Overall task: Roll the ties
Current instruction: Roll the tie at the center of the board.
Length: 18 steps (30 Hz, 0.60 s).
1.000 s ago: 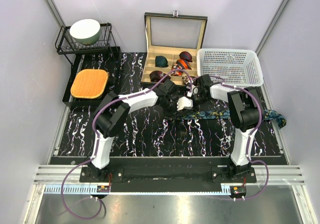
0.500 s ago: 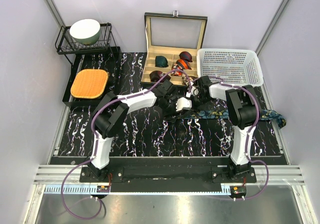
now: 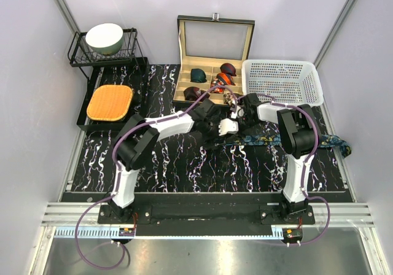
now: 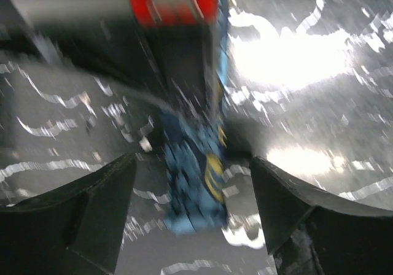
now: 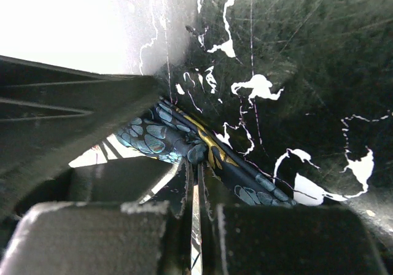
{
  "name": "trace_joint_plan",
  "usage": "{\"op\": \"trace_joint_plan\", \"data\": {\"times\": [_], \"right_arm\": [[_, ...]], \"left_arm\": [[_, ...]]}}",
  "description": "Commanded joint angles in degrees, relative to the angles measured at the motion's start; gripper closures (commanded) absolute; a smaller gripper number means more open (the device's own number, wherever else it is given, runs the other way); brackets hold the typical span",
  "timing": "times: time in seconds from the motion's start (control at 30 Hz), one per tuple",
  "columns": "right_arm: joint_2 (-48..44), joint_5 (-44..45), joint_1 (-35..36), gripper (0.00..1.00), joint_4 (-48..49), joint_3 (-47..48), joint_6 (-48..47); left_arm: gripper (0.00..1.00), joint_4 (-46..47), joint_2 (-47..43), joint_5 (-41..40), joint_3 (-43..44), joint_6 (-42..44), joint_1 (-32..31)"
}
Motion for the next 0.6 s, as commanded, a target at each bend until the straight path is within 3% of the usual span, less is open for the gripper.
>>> {"op": "trace_joint_plan", "data": {"times": [0.0,0.13,0.27,0.37,0.57], "right_arm": [[-1.27,2.9,-0.19,1.0,2.7,-1.7,-0.71],[-2.5,0.79,-0.02,1.0,3.05,-2.14,0.17],[-3.56,-0.44,-0.1,1.0,3.67,-2.76,1.31],[-4.26,-1.32,-0.1,1.0,3.49,-2.58,1.93],[-7.86,-4.4,-0.37,0.78,0.51,-0.04,1.94]], "left_arm": [[0.21,0.0,4.02,-3.24,5.33,0.51,-0.99],[0.26,-4.64,6.31,-2.45,8.93,2.08,-1.25],[0.5,-10.45,8.95,-0.96,12.45,3.93,-1.25],[0.58,-12.3,8.34,-0.61,10.79,5.87,-1.34],[0.73,-12.74,4.04,1.67,3.06,9.73,-1.34]]}}
